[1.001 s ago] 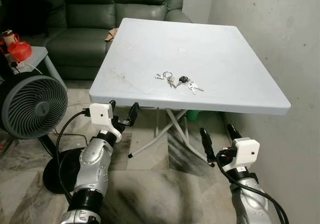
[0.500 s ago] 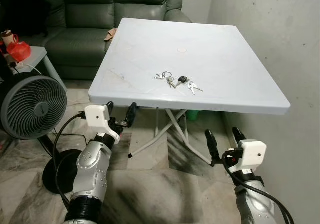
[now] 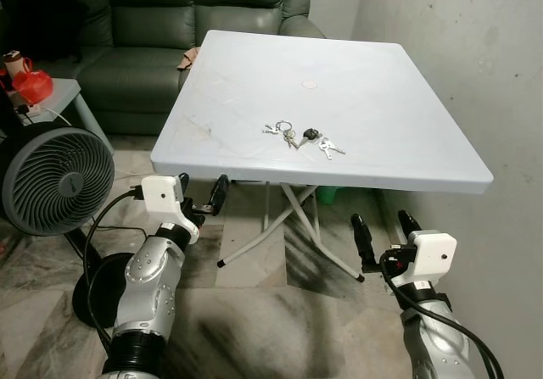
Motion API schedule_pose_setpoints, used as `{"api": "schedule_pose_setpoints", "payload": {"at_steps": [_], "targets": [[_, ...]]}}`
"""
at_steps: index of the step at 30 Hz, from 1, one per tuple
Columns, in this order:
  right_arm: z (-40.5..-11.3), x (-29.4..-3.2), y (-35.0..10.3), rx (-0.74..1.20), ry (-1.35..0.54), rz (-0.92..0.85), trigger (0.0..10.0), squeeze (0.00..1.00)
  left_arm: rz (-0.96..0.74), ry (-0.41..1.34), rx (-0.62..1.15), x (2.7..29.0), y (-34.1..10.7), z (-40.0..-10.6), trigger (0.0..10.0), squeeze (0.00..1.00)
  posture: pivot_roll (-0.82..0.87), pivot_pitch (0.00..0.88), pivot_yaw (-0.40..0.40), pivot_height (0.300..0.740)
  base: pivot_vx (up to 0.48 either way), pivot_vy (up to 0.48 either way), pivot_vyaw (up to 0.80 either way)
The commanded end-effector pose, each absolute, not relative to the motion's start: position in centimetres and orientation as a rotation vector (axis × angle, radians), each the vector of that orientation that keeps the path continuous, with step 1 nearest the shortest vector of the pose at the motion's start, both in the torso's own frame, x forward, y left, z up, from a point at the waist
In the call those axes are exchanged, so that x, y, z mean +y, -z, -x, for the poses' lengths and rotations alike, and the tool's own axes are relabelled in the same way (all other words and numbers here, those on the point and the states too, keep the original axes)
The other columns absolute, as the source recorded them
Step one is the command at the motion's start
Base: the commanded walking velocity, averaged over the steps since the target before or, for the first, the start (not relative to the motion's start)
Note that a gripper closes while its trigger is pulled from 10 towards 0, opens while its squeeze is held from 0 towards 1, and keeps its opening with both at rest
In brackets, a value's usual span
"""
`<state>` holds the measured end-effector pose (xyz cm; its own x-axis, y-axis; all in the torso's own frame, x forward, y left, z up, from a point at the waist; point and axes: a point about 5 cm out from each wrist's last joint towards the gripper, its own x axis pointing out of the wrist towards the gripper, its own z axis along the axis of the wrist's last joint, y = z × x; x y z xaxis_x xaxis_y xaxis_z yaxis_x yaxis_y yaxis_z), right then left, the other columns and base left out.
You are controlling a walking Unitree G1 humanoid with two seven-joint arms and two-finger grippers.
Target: Hang keys on a hook
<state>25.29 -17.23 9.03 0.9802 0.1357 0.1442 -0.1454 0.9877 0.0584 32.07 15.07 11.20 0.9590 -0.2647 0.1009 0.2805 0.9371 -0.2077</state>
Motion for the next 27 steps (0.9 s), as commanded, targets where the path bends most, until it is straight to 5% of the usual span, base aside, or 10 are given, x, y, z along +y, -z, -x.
{"api": "schedule_pose_setpoints", "payload": {"at_steps": [1,27], "targets": [[-25.55,-17.25,-9.48,-0.147,-0.141,-0.070,10.0,0.00,0.197,0.308,-0.083,14.68,-11.80,-32.41,10.0,0.00,-0.05,0.000,-0.004,0.740,0.000,0.000,0.00],[-26.08,-17.14,-9.92,-0.142,-0.155,-0.070,10.0,0.00,0.156,0.350,-0.043,13.76,-11.71,-32.86,10.0,0.00,-0.06,0.000,0.007,0.740,0.055,0.000,0.00]]}}
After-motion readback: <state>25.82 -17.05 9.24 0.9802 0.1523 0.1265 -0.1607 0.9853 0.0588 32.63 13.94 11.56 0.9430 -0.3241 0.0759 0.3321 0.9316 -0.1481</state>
